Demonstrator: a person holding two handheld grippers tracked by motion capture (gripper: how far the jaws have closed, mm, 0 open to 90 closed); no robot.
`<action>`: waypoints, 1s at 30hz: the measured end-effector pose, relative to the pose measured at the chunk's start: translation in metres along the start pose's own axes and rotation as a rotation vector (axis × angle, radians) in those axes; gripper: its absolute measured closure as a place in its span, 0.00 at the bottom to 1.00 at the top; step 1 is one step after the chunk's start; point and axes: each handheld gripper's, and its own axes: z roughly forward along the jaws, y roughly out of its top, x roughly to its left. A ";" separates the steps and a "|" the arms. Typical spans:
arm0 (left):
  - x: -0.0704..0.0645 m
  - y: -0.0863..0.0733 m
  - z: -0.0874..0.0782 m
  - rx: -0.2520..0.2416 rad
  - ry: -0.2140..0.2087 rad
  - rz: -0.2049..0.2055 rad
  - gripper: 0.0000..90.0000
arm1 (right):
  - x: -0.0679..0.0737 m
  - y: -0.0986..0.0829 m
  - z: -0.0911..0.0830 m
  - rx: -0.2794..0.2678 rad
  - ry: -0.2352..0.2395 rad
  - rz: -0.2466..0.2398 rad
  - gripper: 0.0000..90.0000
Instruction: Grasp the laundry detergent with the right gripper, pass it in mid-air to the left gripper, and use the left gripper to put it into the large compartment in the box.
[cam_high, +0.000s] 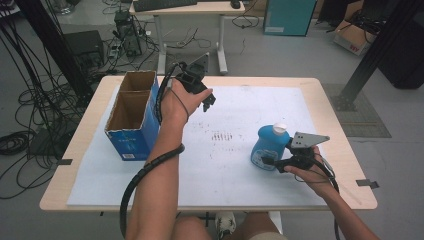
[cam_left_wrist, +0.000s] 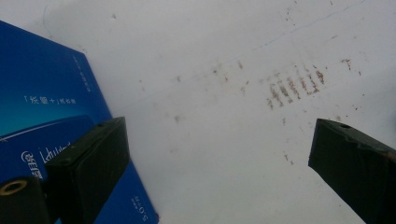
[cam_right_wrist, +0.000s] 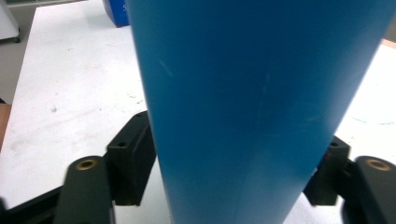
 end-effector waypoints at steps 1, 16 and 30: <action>0.000 0.000 0.000 -0.003 0.004 0.000 0.06 | -0.001 0.000 0.000 -0.004 -0.001 -0.003 0.38; -0.002 -0.004 -0.005 -0.015 -0.003 -0.007 0.06 | -0.001 -0.001 0.000 0.002 -0.001 -0.007 0.45; -0.009 -0.014 -0.011 -0.032 -0.025 0.007 0.06 | 0.000 0.000 0.000 0.004 -0.006 -0.009 0.45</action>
